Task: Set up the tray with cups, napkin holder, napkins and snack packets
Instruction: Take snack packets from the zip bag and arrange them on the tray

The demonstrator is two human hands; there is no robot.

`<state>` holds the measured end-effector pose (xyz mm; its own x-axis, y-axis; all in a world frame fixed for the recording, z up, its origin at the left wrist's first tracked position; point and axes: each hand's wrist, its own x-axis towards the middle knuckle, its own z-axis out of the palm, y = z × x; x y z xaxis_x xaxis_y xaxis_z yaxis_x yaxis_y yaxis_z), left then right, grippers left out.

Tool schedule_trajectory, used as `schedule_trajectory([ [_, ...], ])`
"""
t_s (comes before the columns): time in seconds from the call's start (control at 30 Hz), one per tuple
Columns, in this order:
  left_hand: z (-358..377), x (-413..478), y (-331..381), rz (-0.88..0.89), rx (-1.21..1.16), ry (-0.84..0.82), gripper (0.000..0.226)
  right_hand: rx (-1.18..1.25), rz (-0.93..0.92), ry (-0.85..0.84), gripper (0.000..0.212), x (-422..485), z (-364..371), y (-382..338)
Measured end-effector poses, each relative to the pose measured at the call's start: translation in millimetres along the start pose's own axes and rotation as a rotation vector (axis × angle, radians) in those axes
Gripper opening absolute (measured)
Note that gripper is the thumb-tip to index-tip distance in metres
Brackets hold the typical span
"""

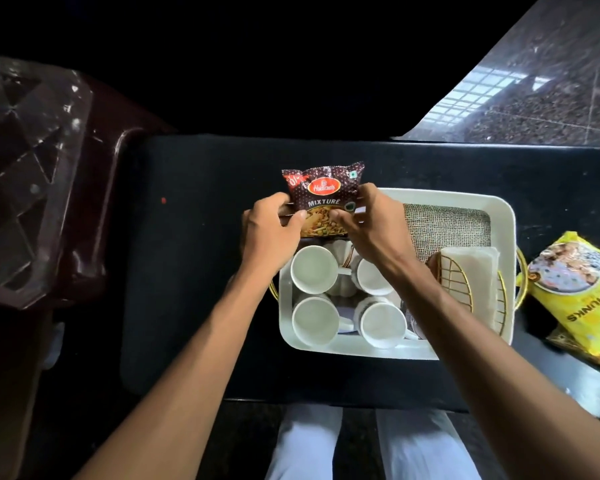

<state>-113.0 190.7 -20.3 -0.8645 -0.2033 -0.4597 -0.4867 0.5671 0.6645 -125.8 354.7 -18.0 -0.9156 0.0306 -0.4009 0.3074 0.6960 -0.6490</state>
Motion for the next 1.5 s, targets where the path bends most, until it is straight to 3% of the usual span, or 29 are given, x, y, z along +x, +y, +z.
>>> schedule_trajectory([
  [0.27, -10.6, -12.6, 7.5, 0.005, -0.134, 0.18, 0.035, 0.054, -0.011, 0.029, 0.044, -10.5, -18.7, 7.6],
  [0.5, 22.5, -60.0, 68.9, 0.134, -0.203, 0.21, 0.021, 0.122, -0.005, 0.296, 0.025, -56.2, -101.9, 58.1],
  [0.6, 59.6, -88.7, 114.1, 0.229, -0.231, 0.135, 0.018, 0.156, 0.04, 0.359, 0.017, -78.2, -147.5, 94.1],
  [0.83, 178.4, -149.4, 184.6, 0.298, -0.224, -0.217, 0.019, 0.077, 0.134, 0.391, 0.012, -111.0, -219.7, 183.5],
  [0.9, 209.2, -158.6, 189.7, 0.261, -0.219, -0.323, 0.022, -0.066, 0.162, 0.382, 0.024, -114.6, -233.3, 208.7],
  [1.0, 244.3, -163.8, 187.8, 0.142, -0.226, -0.431, 0.032, -0.28, 0.333, 0.24, 0.054, -113.6, -248.1, 243.8],
  [1.13, 271.7, -163.6, 181.3, -0.024, -0.239, -0.475, 0.042, -0.246, 0.524, 0.048, 0.072, -107.7, -252.3, 265.0],
  [1.3, 284.1, -159.2, 177.7, -0.065, -0.199, -0.498, 0.04, -0.104, 0.473, 0.157, 0.06, -102.2, -248.9, 269.8],
  [1.5, 268.6, -150.3, 186.0, 0.078, -0.081, -0.444, 0.041, 0.116, 0.309, 0.298, 0.021, -90.4, -254.8, 245.7],
])
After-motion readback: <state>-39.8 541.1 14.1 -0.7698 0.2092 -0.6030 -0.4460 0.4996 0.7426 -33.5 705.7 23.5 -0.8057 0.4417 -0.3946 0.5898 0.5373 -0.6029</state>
